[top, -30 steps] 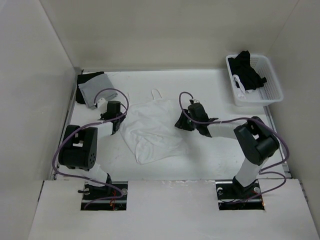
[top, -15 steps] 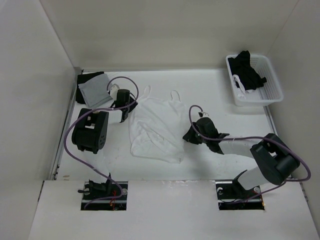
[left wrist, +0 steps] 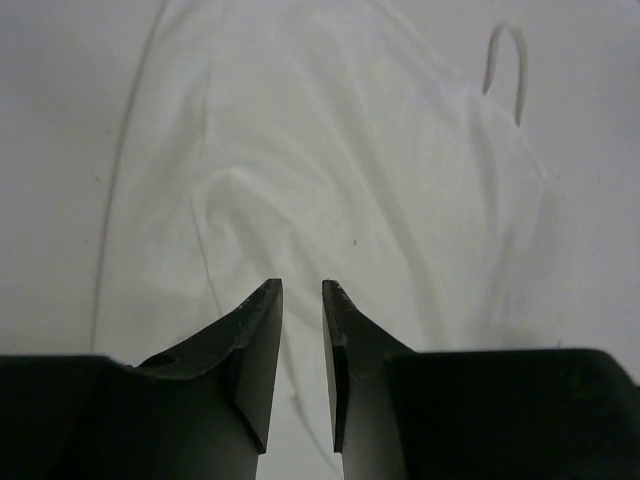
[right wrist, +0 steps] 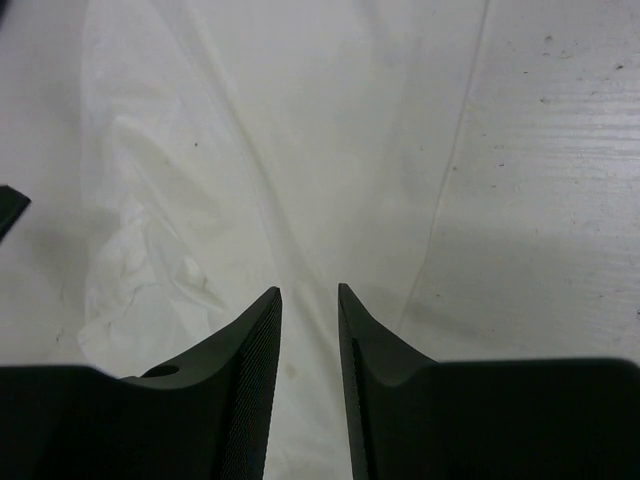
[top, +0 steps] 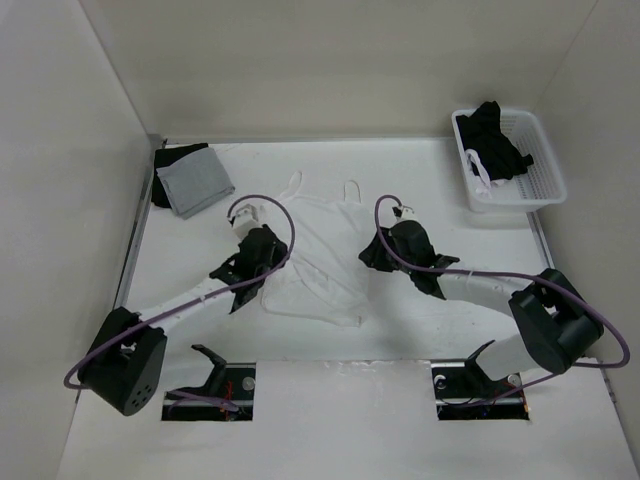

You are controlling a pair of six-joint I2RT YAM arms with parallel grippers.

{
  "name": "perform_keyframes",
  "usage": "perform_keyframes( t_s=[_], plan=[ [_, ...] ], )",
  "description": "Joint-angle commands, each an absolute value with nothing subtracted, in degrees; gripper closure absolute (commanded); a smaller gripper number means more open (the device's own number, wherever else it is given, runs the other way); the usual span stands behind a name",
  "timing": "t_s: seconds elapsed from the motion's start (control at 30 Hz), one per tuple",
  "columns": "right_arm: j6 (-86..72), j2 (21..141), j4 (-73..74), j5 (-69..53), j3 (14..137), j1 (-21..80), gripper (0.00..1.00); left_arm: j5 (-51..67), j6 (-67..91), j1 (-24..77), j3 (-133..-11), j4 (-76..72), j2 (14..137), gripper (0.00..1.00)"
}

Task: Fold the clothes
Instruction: Flatten the tank top out

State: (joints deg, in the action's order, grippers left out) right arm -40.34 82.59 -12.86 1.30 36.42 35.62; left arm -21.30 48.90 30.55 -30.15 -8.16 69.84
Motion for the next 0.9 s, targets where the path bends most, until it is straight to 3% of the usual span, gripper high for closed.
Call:
perform_keyframes(
  t_s=[0.0, 0.2, 0.37, 0.7, 0.87],
  plan=[
    [-38.84, 81.91, -16.60, 0.54, 35.87, 35.73, 0.68, -26.97, 46.06, 34.66, -28.57, -0.18, 69.17, 0.78],
    [-39.55, 82.18, -19.07, -1.40, 33.58, 35.73, 0.67, -29.88, 44.65, 36.78, -27.95, -0.17, 73.21, 0.65],
    [-39.55, 82.09, -19.25, -1.49, 33.49, 35.73, 0.67, -29.45, 42.98, 36.43, -27.69, -3.60, 75.23, 0.63],
    [-40.17, 82.44, -19.16, -1.85, 33.22, 36.08, 0.61, -25.76, 41.57, 36.25, -26.37, -3.52, 74.27, 0.80],
    [-40.43, 82.26, -19.25, -1.93, 32.96, 35.37, 0.58, -23.03, 41.92, 35.37, -25.49, -2.73, 73.65, 0.74]
  ],
)
